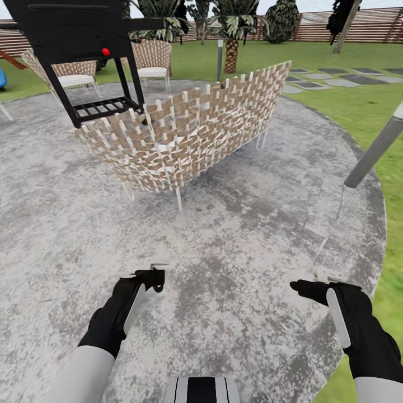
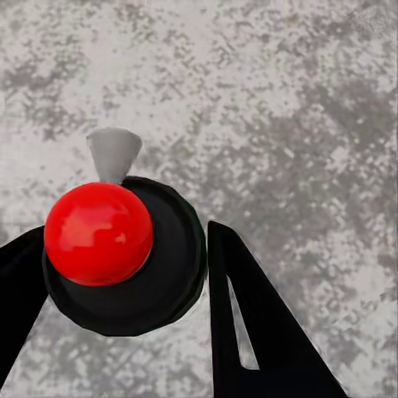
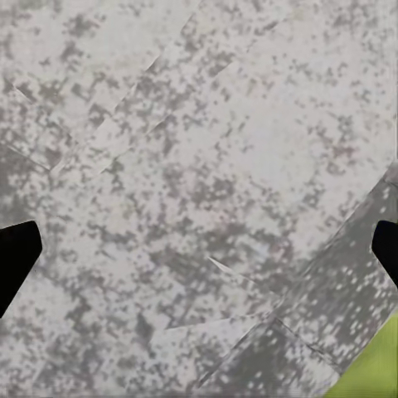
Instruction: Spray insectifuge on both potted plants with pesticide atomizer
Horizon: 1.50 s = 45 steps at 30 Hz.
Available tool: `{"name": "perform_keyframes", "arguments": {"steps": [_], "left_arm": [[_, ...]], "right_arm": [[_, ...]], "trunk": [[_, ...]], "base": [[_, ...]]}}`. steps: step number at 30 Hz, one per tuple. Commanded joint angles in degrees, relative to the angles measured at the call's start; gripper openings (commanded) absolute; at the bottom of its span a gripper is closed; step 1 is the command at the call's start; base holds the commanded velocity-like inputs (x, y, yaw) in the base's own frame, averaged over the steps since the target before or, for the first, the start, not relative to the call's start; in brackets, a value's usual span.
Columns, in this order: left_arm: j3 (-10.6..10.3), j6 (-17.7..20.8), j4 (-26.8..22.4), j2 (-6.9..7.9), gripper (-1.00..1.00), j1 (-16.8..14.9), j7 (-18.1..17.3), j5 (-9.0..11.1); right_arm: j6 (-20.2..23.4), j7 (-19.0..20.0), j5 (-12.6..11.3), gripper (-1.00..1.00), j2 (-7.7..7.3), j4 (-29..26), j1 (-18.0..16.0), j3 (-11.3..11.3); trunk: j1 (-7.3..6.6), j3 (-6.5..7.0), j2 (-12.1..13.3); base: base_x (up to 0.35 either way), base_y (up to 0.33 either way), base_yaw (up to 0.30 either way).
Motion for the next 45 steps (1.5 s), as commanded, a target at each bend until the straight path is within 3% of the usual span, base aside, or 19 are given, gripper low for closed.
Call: {"name": "perform_keyframes", "arguments": {"steps": [1,23,45], "left_arm": [[-0.04,0.24,-0.05,0.0,-1.0,-0.02,0.03,0.03],[-0.04,0.24,-0.05,0.0,-1.0,0.04,0.05,0.03],[-0.04,0.24,-0.05,0.0,-1.0,0.0,0.03,0.03]], "right_arm": [[0.28,0.02,-0.26,1.0,0.0,-0.08,-0.03,-0.06],[0.28,-0.04,-0.26,1.0,0.0,-0.08,-0.03,-0.06],[0.28,-0.05,-0.26,1.0,0.0,-0.07,-0.03,-0.05]], "trunk": [[-0.01,-0.03,-0.02],[-0.01,-0.03,-0.02],[-0.01,-0.03,-0.02]], "base": [[0.008,0.345,-0.021],[0.038,0.349,-0.001],[0.233,0.281,0.0]]}}
